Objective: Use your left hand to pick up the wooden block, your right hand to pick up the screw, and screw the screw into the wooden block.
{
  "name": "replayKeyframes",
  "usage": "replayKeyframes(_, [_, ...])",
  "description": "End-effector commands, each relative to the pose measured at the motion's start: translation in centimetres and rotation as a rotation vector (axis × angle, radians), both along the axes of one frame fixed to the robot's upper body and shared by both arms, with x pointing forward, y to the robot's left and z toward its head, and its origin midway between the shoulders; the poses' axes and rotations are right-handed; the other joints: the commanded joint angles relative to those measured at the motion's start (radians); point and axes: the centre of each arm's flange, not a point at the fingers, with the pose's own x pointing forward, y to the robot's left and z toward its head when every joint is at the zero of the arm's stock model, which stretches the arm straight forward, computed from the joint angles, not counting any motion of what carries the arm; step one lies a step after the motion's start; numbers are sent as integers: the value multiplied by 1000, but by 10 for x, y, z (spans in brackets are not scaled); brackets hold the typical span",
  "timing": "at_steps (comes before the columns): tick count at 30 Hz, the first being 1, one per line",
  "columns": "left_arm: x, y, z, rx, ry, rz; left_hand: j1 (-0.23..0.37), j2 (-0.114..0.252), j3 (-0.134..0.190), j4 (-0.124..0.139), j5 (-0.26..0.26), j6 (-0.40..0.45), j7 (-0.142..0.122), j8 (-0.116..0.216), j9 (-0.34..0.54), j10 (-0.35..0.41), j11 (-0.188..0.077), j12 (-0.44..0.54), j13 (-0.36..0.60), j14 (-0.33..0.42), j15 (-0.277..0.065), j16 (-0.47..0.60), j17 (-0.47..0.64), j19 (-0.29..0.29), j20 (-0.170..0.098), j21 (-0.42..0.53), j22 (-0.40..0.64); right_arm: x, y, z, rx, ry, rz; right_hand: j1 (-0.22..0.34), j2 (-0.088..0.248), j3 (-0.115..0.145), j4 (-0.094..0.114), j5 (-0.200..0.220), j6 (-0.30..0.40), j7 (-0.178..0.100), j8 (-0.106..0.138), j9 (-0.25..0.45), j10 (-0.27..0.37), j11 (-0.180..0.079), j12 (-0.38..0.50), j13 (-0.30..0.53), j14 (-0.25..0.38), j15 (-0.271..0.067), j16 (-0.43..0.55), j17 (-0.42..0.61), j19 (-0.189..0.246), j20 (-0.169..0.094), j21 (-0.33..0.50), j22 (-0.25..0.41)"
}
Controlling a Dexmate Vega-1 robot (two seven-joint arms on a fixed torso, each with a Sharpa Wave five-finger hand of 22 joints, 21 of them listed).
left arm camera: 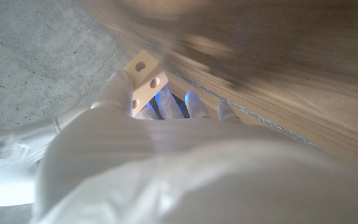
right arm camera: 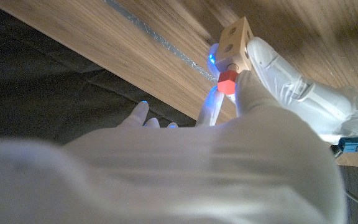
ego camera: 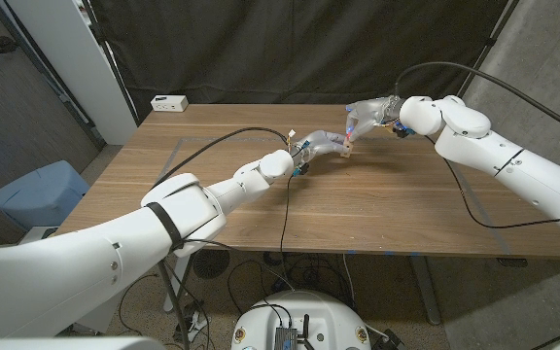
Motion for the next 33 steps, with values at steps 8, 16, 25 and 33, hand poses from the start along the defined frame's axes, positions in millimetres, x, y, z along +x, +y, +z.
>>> replayKeyframes(8, [-2, 1, -2, -3, -6, -12, 2, 6, 7, 3, 3, 8, 3, 6, 5, -6, 2, 4, -1, 6, -39, 0, 0, 2, 3, 3, 4, -1, 0, -3, 18, -35, -9, 8, -5, 0, 11, -4, 67, 1, 37, 13, 52, -23, 12, 1, 36, -18, 18, 2, 27, -6, 9, 2])
replayKeyframes(16, [-4, 1, -4, -8, -14, -22, 4, 6, 8, 2, 3, 7, 3, 6, 5, -7, 2, 3, -1, 6, -38, 0, -1, 2, 3, 3, 4, 0, 1, -5, 25, -50, -18, -1, -10, -8, 16, -5, 106, 1, 62, 21, 92, -27, 18, 0, 58, -28, 24, 4, 45, -12, 10, 2])
replayKeyframes(25, [-8, 3, -6, -12, -22, -29, 4, 6, 8, 1, 3, 7, 3, 6, 5, -7, 2, 4, -2, 6, -40, 0, -1, 2, 2, 4, 4, 0, 3, -7, 30, -66, -29, -24, -18, -20, 24, -8, 154, 13, 91, 31, 130, -34, 21, 0, 88, -40, 32, 7, 65, -16, 12, 3])
replayKeyframes(33, [-10, 4, -7, -10, -24, -33, 4, 6, 8, 1, 4, 9, 3, 7, 5, -6, 3, 5, -2, 6, -40, 0, -1, 2, 2, 3, 4, -3, 4, -11, 27, -69, -35, -56, -28, -33, 33, -9, 201, 16, 115, 36, 157, -34, 22, 0, 100, -43, 35, 9, 73, -14, 11, 3])
